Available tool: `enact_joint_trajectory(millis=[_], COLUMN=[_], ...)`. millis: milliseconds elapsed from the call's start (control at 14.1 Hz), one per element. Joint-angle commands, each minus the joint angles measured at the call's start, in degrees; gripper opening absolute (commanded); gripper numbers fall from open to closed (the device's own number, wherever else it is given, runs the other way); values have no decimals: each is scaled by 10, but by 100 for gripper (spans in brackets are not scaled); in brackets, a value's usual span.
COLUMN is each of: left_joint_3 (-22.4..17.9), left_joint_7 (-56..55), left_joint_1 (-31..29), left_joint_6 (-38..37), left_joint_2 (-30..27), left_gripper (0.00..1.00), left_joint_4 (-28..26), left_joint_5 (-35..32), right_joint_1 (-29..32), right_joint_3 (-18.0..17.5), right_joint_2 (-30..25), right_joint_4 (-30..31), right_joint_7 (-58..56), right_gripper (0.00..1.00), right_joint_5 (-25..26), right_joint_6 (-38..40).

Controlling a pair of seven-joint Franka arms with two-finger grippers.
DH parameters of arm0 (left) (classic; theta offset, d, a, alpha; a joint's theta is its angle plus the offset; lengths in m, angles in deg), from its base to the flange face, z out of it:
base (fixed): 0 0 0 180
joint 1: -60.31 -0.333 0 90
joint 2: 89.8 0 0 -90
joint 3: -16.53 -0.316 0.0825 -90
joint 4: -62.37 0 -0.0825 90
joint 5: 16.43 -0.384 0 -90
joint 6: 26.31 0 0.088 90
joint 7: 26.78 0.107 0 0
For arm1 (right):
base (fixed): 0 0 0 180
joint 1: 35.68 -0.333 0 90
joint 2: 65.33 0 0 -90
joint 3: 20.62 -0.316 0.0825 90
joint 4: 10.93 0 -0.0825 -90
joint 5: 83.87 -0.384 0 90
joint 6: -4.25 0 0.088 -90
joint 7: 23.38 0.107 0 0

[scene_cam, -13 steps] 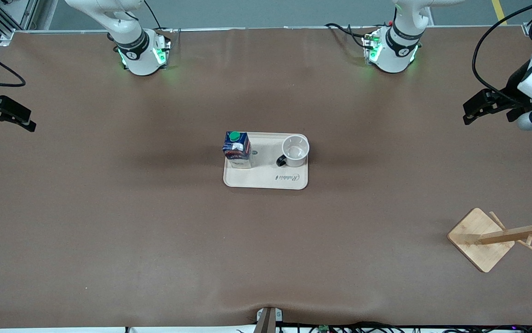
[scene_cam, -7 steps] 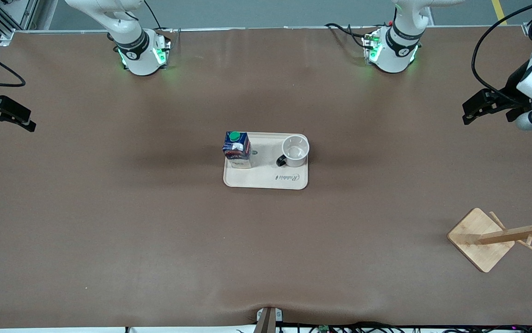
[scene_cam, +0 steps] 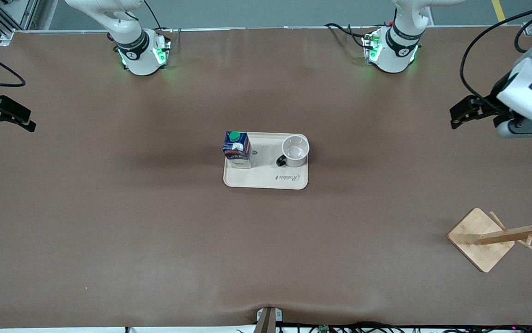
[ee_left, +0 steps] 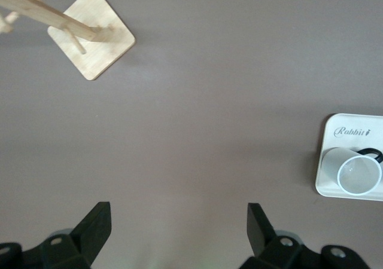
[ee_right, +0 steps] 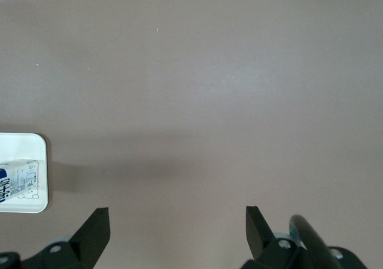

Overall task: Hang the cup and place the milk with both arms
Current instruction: 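Move the left gripper toward the white mug on the tray, then lower the left gripper and grasp the white mug by its rim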

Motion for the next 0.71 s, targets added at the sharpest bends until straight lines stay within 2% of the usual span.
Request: enact_joint_trajectory(millis=[0, 427, 640], left_joint_3=[19, 58, 68], left_joint_7=[-3, 10, 72], left_joint_1=[18, 60, 63], left_joint_6=[3, 18, 28], left_joint_2=[21, 50, 68], left_gripper=[100, 100, 100], left_joint_4=[11, -9, -19], left_joint_5=[6, 3, 2], right_joint_1=[14, 15, 16], right_joint_3=[-11, -10, -11], right_joint_2=[7, 7, 12], right_joint_4=[-14, -14, -14], right_joint_7=[3, 2, 2], right_gripper=[100, 100, 100], right_joint_5=[4, 1, 0], right_joint_6=[4, 4, 3])
